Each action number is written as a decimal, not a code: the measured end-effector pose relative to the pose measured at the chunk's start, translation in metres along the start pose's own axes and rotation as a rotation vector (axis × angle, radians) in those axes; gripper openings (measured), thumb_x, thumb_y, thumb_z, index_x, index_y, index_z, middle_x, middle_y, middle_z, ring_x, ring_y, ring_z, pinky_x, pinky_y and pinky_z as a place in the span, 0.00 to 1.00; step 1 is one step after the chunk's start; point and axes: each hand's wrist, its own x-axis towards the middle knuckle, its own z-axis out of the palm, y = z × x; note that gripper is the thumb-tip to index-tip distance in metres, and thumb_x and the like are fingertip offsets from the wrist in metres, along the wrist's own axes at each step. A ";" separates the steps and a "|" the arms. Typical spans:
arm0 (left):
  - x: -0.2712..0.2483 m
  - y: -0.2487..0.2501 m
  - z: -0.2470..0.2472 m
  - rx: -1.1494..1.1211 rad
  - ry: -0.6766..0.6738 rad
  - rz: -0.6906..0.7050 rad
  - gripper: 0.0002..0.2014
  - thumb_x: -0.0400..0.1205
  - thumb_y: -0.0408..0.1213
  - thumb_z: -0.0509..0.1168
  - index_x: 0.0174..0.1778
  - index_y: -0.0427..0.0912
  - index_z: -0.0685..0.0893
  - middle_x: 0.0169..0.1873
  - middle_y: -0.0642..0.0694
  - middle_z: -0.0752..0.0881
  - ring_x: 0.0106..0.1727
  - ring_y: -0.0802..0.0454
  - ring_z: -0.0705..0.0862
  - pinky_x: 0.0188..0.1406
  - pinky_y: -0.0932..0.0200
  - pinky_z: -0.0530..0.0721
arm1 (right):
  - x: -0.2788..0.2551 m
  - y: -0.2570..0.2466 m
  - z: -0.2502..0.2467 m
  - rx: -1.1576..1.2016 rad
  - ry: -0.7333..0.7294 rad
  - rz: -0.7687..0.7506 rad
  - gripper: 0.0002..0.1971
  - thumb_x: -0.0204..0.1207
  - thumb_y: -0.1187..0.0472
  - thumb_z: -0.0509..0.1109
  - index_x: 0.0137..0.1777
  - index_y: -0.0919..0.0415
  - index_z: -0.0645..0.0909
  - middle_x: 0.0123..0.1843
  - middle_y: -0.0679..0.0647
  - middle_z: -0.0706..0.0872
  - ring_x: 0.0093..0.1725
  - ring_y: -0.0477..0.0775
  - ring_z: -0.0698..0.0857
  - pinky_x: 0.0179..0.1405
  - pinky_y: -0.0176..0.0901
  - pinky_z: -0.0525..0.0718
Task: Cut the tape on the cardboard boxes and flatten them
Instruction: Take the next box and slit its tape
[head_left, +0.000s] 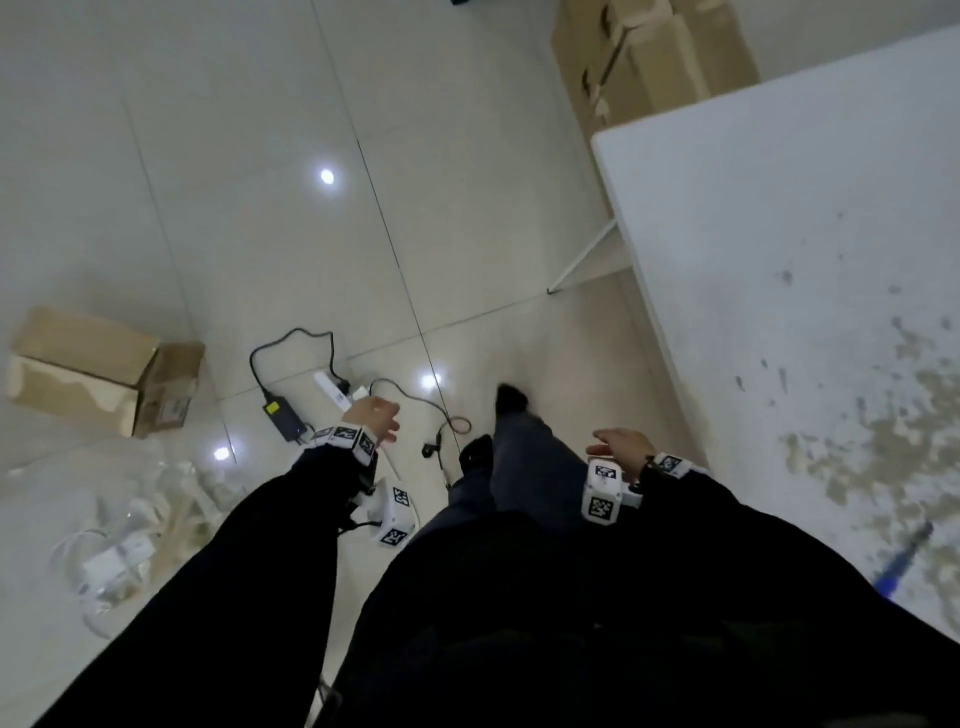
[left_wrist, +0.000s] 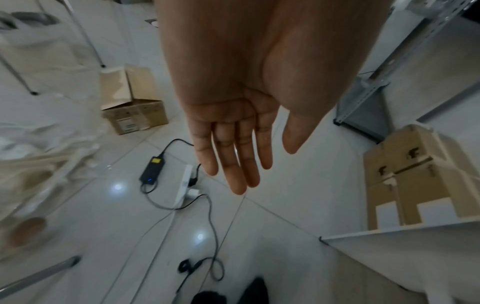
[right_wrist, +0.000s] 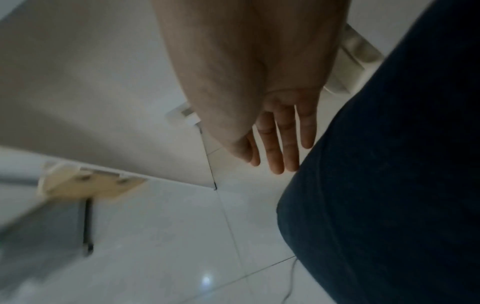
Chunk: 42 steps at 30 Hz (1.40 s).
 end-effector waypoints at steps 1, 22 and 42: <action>0.010 0.022 -0.009 0.017 -0.013 0.011 0.16 0.87 0.35 0.57 0.64 0.27 0.77 0.35 0.40 0.81 0.28 0.49 0.79 0.25 0.60 0.69 | 0.006 -0.022 0.007 0.011 -0.008 0.033 0.17 0.84 0.64 0.58 0.69 0.72 0.73 0.45 0.63 0.84 0.32 0.54 0.79 0.27 0.41 0.74; 0.197 0.398 -0.290 -0.038 0.061 -0.033 0.09 0.88 0.35 0.53 0.53 0.36 0.77 0.39 0.37 0.82 0.35 0.43 0.79 0.41 0.57 0.70 | 0.030 -0.511 0.133 0.132 -0.149 -0.278 0.08 0.84 0.61 0.58 0.56 0.63 0.76 0.37 0.55 0.82 0.33 0.51 0.81 0.30 0.37 0.75; 0.231 0.732 -0.034 0.919 -0.314 0.424 0.07 0.87 0.37 0.58 0.53 0.38 0.77 0.33 0.46 0.82 0.27 0.53 0.82 0.28 0.60 0.72 | 0.110 -0.461 0.016 1.101 0.261 0.346 0.18 0.85 0.62 0.57 0.72 0.68 0.74 0.39 0.60 0.83 0.28 0.52 0.82 0.29 0.38 0.64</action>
